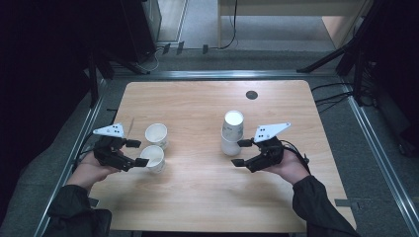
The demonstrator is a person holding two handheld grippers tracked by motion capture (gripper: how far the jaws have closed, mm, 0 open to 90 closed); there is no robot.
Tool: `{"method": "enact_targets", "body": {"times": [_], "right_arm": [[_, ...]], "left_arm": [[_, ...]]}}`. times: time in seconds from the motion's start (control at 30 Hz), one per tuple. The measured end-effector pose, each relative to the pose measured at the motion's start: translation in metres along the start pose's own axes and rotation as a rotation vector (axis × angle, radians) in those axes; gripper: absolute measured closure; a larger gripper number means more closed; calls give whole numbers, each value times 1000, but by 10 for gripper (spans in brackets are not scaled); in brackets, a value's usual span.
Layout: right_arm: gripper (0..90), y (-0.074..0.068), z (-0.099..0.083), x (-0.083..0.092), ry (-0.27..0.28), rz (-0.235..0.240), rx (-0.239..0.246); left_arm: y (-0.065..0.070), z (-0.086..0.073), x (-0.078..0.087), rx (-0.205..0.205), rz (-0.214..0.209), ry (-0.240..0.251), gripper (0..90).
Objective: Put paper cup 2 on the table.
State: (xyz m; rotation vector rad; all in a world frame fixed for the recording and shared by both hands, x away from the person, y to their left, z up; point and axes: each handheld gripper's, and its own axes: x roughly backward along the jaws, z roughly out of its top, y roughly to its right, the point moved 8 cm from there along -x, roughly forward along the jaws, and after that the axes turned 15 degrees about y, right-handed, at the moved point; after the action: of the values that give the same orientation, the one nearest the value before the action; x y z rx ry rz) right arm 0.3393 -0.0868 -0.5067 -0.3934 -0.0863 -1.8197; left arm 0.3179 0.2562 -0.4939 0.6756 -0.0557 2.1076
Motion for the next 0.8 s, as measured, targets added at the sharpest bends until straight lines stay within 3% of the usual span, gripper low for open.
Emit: {"method": "enact_targets", "body": {"times": [0.07, 0.1, 0.2, 0.37, 0.47, 0.73, 0.8], "right_arm": [[277, -1, -3, 1, -8, 3, 4], [277, -1, -4, 1, -9, 1, 6], [279, -1, -6, 2, -5, -5, -6], [279, -5, -4, -1, -3, -10, 2], [280, -7, -2, -1, -5, -12, 1], [280, -8, -4, -2, -6, -17, -17], [279, -10, -2, -3, 7, -8, -23]], "left_arm": [[3, 8, -3, 4, 5, 4, 140], [8, 13, -6, 5, -21, 15, 140], [16, 22, -12, -10, -30, 22, 140], [29, 27, -29, -35, -24, -12, 140], [38, 30, -36, -57, -68, 0, 140], [52, 41, -59, -41, -67, 17, 140], [58, 43, -65, -39, -83, 16, 146]]}}
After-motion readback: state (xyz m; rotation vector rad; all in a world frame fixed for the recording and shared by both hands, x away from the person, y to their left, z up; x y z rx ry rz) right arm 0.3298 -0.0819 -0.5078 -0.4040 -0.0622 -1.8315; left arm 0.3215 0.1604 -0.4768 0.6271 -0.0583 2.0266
